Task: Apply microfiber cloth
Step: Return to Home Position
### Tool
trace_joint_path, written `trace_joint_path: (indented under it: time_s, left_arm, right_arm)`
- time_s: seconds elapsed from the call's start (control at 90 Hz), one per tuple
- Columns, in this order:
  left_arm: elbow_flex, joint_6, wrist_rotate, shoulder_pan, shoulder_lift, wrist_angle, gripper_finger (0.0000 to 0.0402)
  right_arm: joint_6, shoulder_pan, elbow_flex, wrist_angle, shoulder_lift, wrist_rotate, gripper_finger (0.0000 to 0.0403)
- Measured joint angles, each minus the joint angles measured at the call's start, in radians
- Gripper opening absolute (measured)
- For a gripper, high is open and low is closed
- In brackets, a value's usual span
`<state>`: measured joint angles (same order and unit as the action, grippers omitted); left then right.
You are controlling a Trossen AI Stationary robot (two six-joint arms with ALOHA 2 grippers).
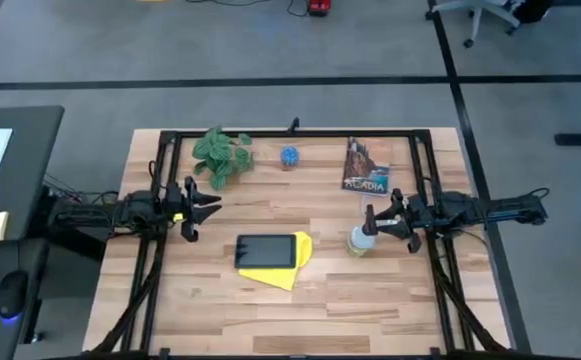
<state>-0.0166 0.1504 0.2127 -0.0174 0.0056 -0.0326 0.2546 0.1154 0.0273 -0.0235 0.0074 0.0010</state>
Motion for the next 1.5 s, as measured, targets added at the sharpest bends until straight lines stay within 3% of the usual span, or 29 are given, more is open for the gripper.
trace_joint_path:
  time_s: [1.5]
  left_arm:
    - [0.000, 0.000, 0.009, 0.000, -0.002, -0.020, 0.0091]
  right_arm:
    - [0.000, 0.000, 0.001, 0.001, 0.000, -0.001, 0.0136]
